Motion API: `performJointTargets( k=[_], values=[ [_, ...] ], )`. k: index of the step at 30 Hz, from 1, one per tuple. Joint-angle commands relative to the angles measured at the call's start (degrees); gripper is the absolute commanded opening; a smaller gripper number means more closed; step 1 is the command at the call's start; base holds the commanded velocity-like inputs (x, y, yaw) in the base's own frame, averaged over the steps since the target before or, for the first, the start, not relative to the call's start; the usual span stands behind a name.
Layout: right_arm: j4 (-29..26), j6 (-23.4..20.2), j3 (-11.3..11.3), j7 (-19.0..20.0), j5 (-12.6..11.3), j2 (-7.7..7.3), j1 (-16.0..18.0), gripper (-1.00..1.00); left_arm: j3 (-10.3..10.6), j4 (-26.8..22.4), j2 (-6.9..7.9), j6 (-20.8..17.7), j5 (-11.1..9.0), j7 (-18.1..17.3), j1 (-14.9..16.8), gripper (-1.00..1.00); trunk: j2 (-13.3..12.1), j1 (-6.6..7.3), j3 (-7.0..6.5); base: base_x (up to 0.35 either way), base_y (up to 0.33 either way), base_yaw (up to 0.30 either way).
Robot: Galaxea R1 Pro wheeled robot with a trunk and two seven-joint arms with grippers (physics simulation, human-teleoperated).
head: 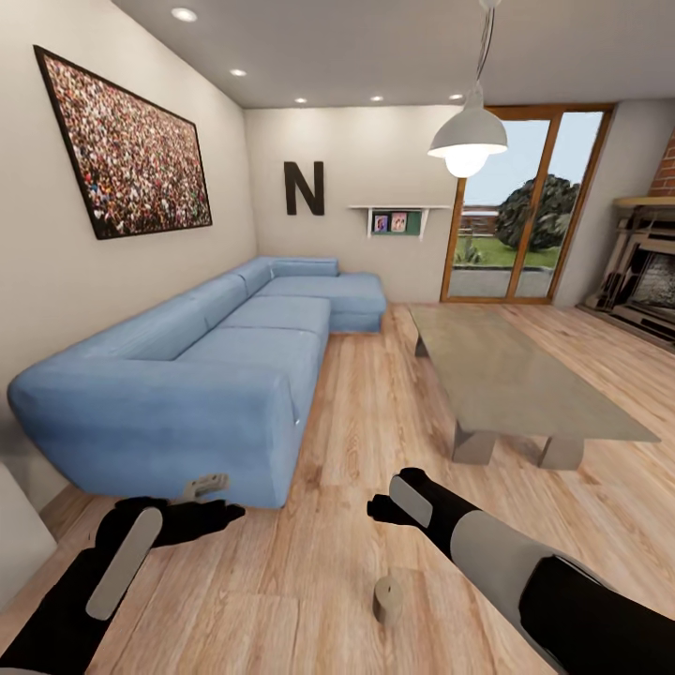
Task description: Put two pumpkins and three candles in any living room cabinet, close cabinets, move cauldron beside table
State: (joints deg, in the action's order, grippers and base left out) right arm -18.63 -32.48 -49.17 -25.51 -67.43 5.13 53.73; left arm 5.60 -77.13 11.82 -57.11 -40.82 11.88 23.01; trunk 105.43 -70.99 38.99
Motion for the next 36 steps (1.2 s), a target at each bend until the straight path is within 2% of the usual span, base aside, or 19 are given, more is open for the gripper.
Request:
performJointTargets(
  k=[1, 2, 4, 7, 14, 36],
  values=[
    [-0.1, -0.1, -0.4, -0.4, -0.5, -0.03, 0.1, 1.0, 0.3, -0.2, 0.88, -0.1, -2.9, 0.6, 0.0, 1.0, 0.4, -0.22, 0.25, 0.0, 0.0, 0.0],
    [-0.1, -0.1, -0.4, -0.4, -0.5, -0.03, 0.1, 1.0, 0.4, -0.3, 1.81, -0.1, -5.1, 0.6, 0.0, 1.0, 0.8, -0.44, 0.42, 0.0, 0.0, 0.0],
    [-0.1, -0.1, -0.4, -0.4, -0.5, -0.03, 0.1, 1.0, 1.3, -0.4, 4.68, -0.1, -11.7, 0.6, 0.0, 1.0, 1.7, -0.88, 0.78, 0.0, 0.0, 0.0],
    [-0.1, 0.0, -0.4, -0.4, -0.4, -0.03, 0.1, 1.0, 3.3, -0.4, 6.23, -0.1, -15.2, 0.6, 0.0, 1.0, 2.9, -1.54, 1.32, 0.0, 0.0, 0.0],
    [-0.1, 0.0, -0.4, -0.3, -0.4, -0.09, 0.1, 1.0, 3.9, -0.4, 6.62, 0.0, -16.2, 0.7, 0.0, 1.0, 5.7, -3.08, 2.58, 0.0, 0.0, 0.0],
    [-2.2, 1.6, -0.4, -0.3, -0.4, -0.12, 0.1, 1.0, 3.9, -0.5, 6.64, 0.0, -16.1, 0.7, 0.0, 1.0, 14.5, -7.91, 6.53, 0.0, 0.0, 0.0]
  ],
)
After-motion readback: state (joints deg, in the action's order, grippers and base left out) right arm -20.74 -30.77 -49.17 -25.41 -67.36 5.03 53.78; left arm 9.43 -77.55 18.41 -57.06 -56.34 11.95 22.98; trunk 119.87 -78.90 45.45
